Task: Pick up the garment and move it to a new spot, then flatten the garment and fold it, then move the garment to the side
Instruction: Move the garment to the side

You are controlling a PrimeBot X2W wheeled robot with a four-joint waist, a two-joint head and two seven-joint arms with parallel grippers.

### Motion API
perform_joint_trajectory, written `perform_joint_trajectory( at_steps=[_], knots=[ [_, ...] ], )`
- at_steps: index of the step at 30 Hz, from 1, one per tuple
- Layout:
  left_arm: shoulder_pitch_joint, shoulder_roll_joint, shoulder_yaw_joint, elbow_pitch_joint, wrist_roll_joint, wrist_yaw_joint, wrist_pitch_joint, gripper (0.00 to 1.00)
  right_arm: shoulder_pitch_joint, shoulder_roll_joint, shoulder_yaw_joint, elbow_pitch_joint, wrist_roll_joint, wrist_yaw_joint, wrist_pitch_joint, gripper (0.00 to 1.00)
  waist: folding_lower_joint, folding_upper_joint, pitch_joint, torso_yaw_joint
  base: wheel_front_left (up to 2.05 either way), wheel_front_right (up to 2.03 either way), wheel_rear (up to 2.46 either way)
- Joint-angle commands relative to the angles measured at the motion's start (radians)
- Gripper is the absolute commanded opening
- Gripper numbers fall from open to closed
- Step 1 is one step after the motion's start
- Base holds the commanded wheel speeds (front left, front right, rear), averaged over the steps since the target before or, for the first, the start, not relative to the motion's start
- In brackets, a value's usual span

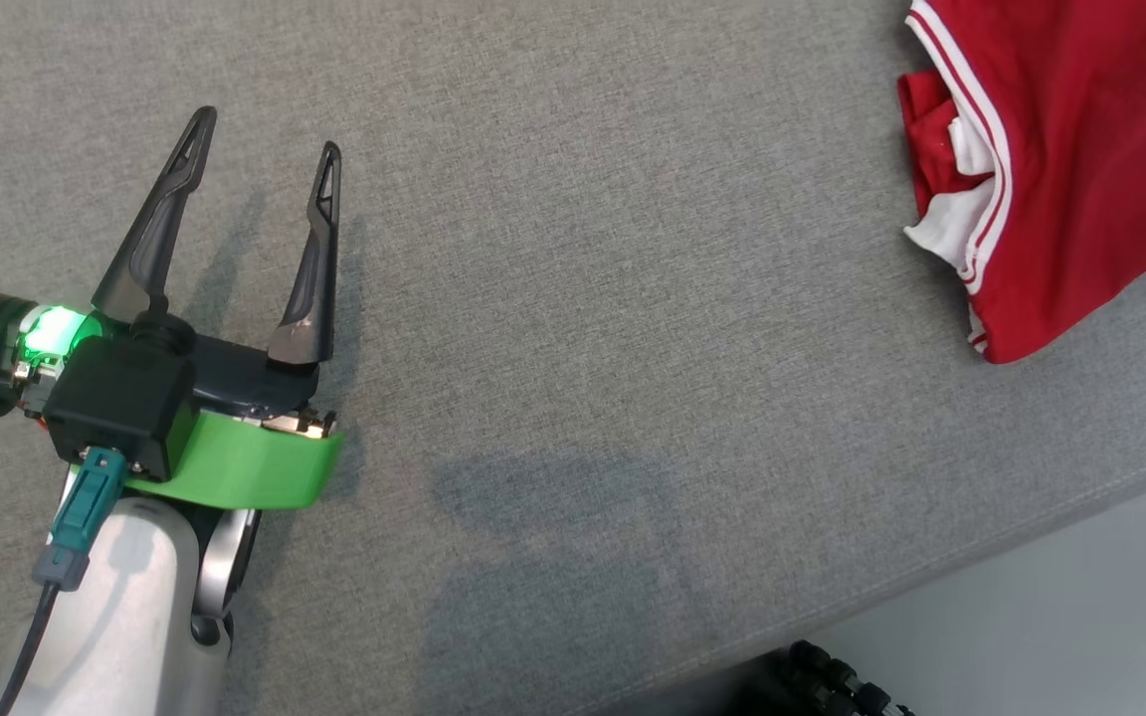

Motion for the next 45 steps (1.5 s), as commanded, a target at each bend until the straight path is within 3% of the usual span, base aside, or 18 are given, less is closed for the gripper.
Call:
perform_joint_trajectory(
  at_steps=[1, 2, 3, 11, 18, 21, 29, 37, 45],
  knots=[
    [-0.02, 0.01, 0.0, -0.004, 0.009, -0.001, 0.003, 1.0, -0.025, 0.011, -0.015, 0.017, -0.003, -0.002, -0.003, 0.0, -0.0001, -0.0001, 0.044, 0.005, 0.0, 0.0, 0.0],
    [-0.022, 0.01, -0.002, -0.005, 0.01, 0.0, 0.003, 1.0, -0.034, 0.018, -0.032, 0.028, 0.006, -0.002, -0.003, 0.35, -0.0001, -0.0001, 0.047, 0.006, 0.0, 0.0, 0.0],
    [-0.024, 0.01, -0.004, -0.006, 0.011, 0.001, 0.005, 1.0, -0.039, 0.021, -0.042, 0.046, 0.001, -0.002, -0.004, 1.0, -0.0001, -0.0001, 0.05, 0.007, 0.0, 0.0, 0.0],
    [-0.033, 0.002, -0.016, 0.015, 0.006, 0.008, -0.009, 1.0, -0.029, 0.095, -0.183, 0.111, -0.031, -0.002, -0.004, 1.0, -0.0001, -0.0001, 0.034, 0.012, 0.0, 0.0, 0.0],
    [0.007, -0.009, -0.007, 0.06, -0.017, 0.024, -0.045, 1.0, 0.132, 0.25, -0.447, -0.097, -0.076, -0.002, -0.004, 1.0, -0.0001, -0.0001, -0.036, 0.019, 0.0, 0.0, 0.0],
    [0.03, -0.015, 0.002, 0.081, -0.032, 0.035, -0.063, 1.0, 0.226, 0.342, -0.501, -0.214, -0.108, -0.002, -0.004, 1.0, -0.0001, -0.0001, -0.076, 0.031, 0.0, 0.0, 0.0],
    [0.107, -0.037, 0.029, 0.126, -0.075, 0.07, -0.105, 1.0, 0.421, 0.525, -0.455, -0.447, -0.141, -0.002, -0.004, 1.0, -0.0001, -0.0001, -0.176, 0.094, 0.0, 0.0, 0.0],
    [0.165, -0.051, 0.056, 0.159, -0.112, 0.093, -0.136, 1.0, 0.508, 0.611, -0.385, -0.533, -0.169, -0.002, -0.004, 1.0, -0.0001, -0.0001, -0.245, 0.168, 0.0, 0.0, 0.0],
    [0.224, -0.05, 0.068, 0.182, -0.125, 0.112, -0.149, 1.0, 0.568, 0.636, -0.377, -0.554, -0.202, -0.002, 0.017, 1.0, -0.0001, -0.0001, -0.322, 0.222, 0.0, 0.0, 0.0]
  ],
)
